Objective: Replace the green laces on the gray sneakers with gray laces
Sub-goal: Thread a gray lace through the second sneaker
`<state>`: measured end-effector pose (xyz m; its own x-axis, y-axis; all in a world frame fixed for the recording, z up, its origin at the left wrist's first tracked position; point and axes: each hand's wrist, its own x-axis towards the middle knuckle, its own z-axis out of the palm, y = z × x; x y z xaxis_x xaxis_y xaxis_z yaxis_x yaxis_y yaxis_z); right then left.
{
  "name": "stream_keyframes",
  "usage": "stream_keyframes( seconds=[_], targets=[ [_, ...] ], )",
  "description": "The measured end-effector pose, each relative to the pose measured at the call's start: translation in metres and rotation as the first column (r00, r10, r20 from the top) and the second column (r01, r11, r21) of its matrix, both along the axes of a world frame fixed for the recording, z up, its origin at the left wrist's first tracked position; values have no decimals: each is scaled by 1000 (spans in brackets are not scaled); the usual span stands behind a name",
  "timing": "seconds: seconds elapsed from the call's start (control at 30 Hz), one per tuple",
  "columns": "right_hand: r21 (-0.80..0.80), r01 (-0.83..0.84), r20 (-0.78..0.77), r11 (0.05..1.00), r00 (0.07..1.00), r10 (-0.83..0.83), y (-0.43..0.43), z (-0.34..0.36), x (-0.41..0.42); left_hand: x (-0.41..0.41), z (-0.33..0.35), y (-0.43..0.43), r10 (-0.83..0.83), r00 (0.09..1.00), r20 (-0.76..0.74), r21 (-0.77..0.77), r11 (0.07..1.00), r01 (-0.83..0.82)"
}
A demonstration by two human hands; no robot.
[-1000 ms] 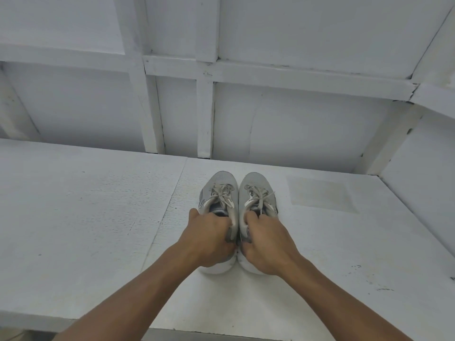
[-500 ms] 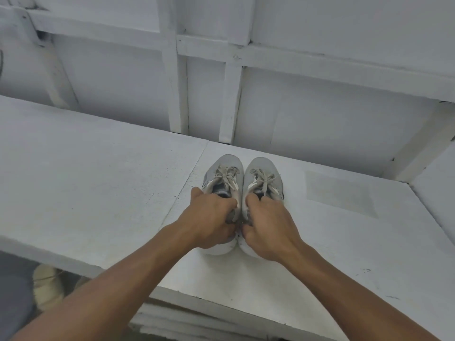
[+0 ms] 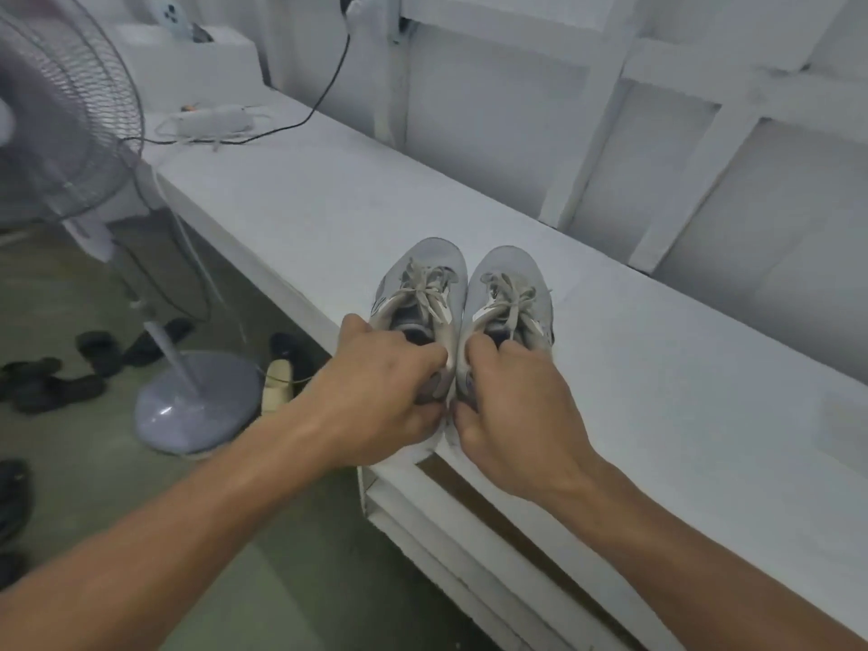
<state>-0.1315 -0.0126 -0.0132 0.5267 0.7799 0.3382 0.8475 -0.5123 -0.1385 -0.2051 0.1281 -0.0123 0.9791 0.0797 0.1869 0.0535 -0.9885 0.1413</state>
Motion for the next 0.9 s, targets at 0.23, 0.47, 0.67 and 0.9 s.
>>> stream_keyframes(
  seconds=[0.23,0.47,0.67,0.9],
  targets=[
    [-63,-318,-52,946,948,315,86,-23,-91,-136,-29,56,275,961,26,-33,961,-274],
    [-93,-517,-141,851,853,502,116,-87,-162,-230,-82,60,432,892,-132,-69,894,-443],
    [-172,-585,-341,793,790,509,98,-152,-175,-243,-141,43,427,839,-338,-122,864,-489],
    [-258,-467,-458,846,830,319,57,-214,-154,-197,-192,13,308,789,-531,-129,892,-434]
  ],
)
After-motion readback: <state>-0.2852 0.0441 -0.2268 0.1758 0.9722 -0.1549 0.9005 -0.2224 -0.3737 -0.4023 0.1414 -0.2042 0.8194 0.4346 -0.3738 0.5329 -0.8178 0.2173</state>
